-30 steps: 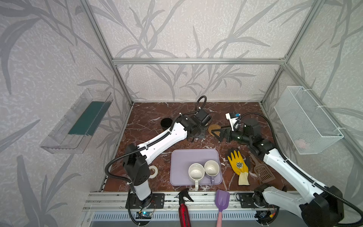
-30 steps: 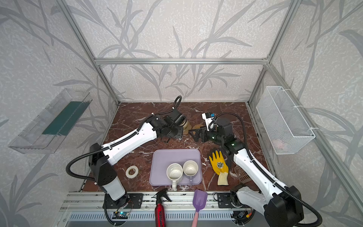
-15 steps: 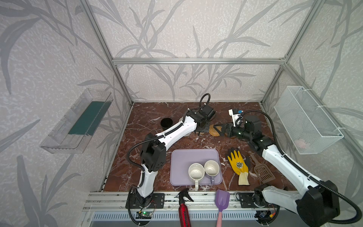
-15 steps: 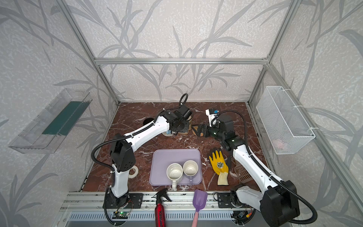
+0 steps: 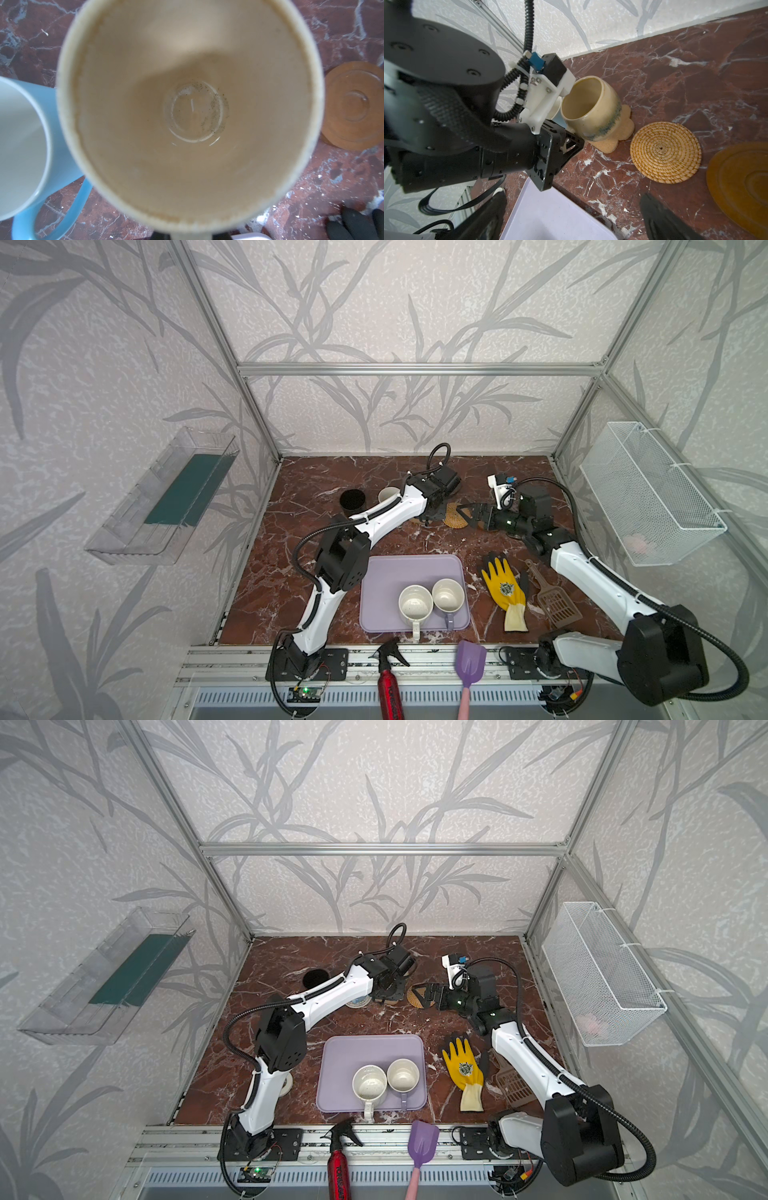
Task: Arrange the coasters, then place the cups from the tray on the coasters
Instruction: 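Carry the beige mug toward the cork paw-shaped coaster with the left gripper, then lower the beige mug onto the cork paw-shaped coaster with the left gripper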
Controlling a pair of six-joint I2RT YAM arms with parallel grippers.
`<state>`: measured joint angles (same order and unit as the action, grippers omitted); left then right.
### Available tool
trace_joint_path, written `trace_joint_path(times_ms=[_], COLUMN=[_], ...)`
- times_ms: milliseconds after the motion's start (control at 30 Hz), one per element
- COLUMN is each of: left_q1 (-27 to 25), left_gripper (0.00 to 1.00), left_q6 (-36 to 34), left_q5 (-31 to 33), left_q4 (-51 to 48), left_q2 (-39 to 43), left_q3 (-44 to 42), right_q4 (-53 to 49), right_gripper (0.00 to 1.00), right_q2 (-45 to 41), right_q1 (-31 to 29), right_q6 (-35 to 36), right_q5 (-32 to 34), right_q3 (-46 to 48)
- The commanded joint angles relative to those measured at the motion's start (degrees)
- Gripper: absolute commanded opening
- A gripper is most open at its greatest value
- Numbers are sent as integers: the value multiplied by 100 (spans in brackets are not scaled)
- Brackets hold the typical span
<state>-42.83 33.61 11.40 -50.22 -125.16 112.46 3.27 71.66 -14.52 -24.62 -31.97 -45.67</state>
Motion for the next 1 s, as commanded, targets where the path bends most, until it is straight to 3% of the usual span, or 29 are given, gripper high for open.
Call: trace_joint_path(times_ms=[0, 967], left_q1=[73, 116], left_gripper=[0, 0], left_q6=[71, 41], left_q5=[361, 552], left_q4=[319, 384], left_q2=[-7, -446], left_q3=[292, 309], right_q4=[124, -28], right_gripper=[99, 99], right_q2=[62, 366], right_q1=[-2, 1], right_q6=[35, 273], right_q5=[-243, -315], right_q3=[49, 23])
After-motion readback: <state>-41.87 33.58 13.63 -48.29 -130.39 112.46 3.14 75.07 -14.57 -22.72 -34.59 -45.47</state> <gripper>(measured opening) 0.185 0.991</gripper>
